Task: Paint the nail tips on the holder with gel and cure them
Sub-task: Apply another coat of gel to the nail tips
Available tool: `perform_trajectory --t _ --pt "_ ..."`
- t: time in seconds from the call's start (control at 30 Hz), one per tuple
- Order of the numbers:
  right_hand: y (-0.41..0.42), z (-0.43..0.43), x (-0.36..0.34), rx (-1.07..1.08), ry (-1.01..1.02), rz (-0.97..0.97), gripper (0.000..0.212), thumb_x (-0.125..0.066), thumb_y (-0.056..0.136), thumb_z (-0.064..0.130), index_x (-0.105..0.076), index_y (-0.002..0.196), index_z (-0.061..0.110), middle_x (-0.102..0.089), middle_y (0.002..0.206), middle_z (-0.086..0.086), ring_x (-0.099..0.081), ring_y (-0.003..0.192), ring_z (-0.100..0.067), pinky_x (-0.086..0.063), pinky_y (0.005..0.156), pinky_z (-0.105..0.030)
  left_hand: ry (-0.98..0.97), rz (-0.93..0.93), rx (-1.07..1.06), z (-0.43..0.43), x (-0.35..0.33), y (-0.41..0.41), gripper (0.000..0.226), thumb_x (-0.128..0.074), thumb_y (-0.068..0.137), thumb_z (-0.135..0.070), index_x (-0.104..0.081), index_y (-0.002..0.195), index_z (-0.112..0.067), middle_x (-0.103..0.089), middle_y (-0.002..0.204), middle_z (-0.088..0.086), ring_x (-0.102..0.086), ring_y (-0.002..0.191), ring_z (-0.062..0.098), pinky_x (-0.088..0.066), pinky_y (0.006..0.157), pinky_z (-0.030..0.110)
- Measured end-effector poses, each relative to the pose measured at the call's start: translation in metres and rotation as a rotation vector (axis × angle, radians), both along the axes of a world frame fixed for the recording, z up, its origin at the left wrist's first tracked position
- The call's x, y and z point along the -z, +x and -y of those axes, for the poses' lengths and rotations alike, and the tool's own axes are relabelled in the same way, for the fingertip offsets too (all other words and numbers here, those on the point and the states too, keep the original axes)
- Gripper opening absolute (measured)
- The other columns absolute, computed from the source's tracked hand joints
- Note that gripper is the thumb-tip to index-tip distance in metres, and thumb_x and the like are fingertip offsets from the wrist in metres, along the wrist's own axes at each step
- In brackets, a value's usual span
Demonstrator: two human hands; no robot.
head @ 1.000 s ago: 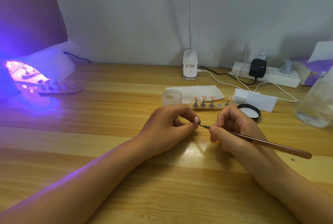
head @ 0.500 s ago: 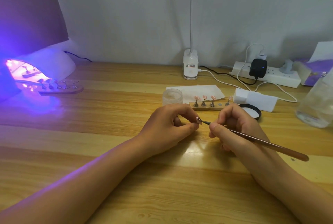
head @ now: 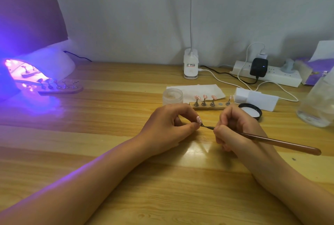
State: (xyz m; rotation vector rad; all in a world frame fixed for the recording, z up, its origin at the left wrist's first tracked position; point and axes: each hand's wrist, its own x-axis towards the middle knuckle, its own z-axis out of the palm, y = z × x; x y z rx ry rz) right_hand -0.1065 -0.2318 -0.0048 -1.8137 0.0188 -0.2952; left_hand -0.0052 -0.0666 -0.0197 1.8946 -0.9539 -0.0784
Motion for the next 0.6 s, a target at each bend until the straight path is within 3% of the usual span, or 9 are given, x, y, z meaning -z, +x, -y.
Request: perform_trajectory --t 0.13,0.3,0.6 --pt "0.0003 0.0026 0.0016 0.021 0.042 0.017 0.019 -0.065 0.086 0.005 -0.054 0.077 0.019 -0.059 0.062 0.001 -0.054 0.054 -0.007 -0.044 0.047 -0.019 -0.001 -0.023 -0.005 -0.0004 0.0003 0.0008 0.008 -0.071 0.089 -0.012 -0.072 0.091 -0.02 -0.059 0.06 -0.026 -0.043 0.04 0.0 -0.03 0.046 0.011" --pt "0.002 0.0024 0.0004 0.035 0.044 0.016 0.013 -0.065 0.087 0.009 -0.053 0.085 0.014 -0.067 0.067 -0.001 -0.056 0.052 -0.003 -0.046 0.048 -0.017 0.001 -0.026 -0.01 0.0001 0.0003 0.0007 0.009 -0.071 0.089 -0.012 -0.071 0.089 -0.021 -0.059 0.06 -0.027 -0.042 0.04 0.0 -0.029 0.046 0.012" --pt "-0.0001 -0.0008 0.0001 0.005 0.001 -0.004 0.014 -0.063 0.085 0.001 -0.054 0.08 0.011 -0.063 0.062 0.001 -0.06 0.054 -0.005 -0.044 0.048 -0.013 -0.004 -0.032 -0.005 -0.0003 0.0014 0.0014 0.012 -0.071 0.089 -0.012 -0.072 0.087 -0.024 -0.067 0.078 -0.018 -0.042 0.045 0.001 -0.029 0.049 0.013"
